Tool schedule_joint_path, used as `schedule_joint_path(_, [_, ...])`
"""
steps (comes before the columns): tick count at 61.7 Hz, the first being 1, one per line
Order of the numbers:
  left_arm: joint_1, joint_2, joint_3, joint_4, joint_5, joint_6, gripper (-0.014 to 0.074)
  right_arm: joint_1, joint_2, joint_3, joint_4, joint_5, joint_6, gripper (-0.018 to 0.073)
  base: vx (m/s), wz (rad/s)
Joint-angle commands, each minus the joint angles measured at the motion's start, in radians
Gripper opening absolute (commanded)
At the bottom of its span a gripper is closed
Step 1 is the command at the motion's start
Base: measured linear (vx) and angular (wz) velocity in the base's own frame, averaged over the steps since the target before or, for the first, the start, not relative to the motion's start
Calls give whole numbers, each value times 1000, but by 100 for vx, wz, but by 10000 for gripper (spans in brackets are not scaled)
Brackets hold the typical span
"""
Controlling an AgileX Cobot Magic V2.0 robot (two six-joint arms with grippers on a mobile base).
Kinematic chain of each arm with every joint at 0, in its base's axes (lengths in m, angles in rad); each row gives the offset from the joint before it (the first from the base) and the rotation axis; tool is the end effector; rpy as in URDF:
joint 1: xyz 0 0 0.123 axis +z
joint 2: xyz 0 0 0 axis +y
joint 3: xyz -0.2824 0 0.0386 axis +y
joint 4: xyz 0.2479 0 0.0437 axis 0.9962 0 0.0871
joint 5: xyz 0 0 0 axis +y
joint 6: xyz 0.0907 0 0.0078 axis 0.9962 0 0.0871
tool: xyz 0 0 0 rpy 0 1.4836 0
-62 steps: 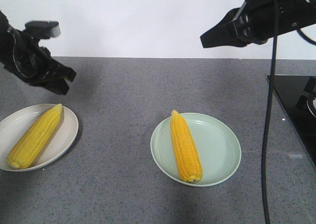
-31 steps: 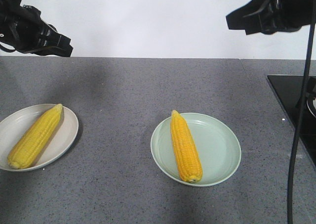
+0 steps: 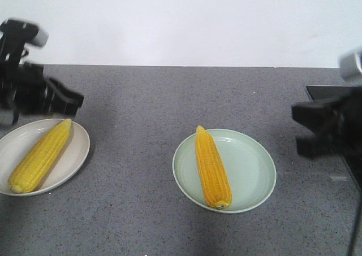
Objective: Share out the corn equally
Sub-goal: 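Open the left gripper to release the cob on the white plate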
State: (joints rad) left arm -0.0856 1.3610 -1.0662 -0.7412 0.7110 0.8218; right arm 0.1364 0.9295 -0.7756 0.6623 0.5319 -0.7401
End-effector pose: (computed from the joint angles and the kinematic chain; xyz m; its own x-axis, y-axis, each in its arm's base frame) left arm 0.2827 -0.0646 0.3199 -0.5965 0.2438 -0.7647 0.5306 0.8346 -0.1478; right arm 0.1838 0.0540 0.3359 -0.4116 -0.1983 -0.8895 -0.4661 0.8845 0.0185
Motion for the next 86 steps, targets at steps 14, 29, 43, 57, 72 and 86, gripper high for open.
schedule_joint_path(14, [0, -259, 391, -269, -364, 185, -7, -3, -251, 313, 32, -119, -12, -6, 0, 0])
schedule_joint_path(29, [0, -277, 411, -266, -402, 179, -7, -3, -308, 413, 33, -109, -12, -6, 0, 0])
schedule_joint_path(43, [0, -274, 411, -266, -385, 178, -7, -3, -308, 417, 59, -46, -9, -6, 0, 0])
schedule_joint_path(57, [0, -274, 411, -266, -352, 178, -6, -3, -308, 417, 61, -25, -9, -6, 0, 0])
schedule_joint_path(72, [0, -274, 411, -266, -350, 178, -6, -3, -308, 417, 61, -11, -9, -6, 0, 0])
schedule_joint_path(86, [0, -274, 411, -265, -350, 178, -6, -3, -308, 417, 62, -11, -9, -6, 0, 0])
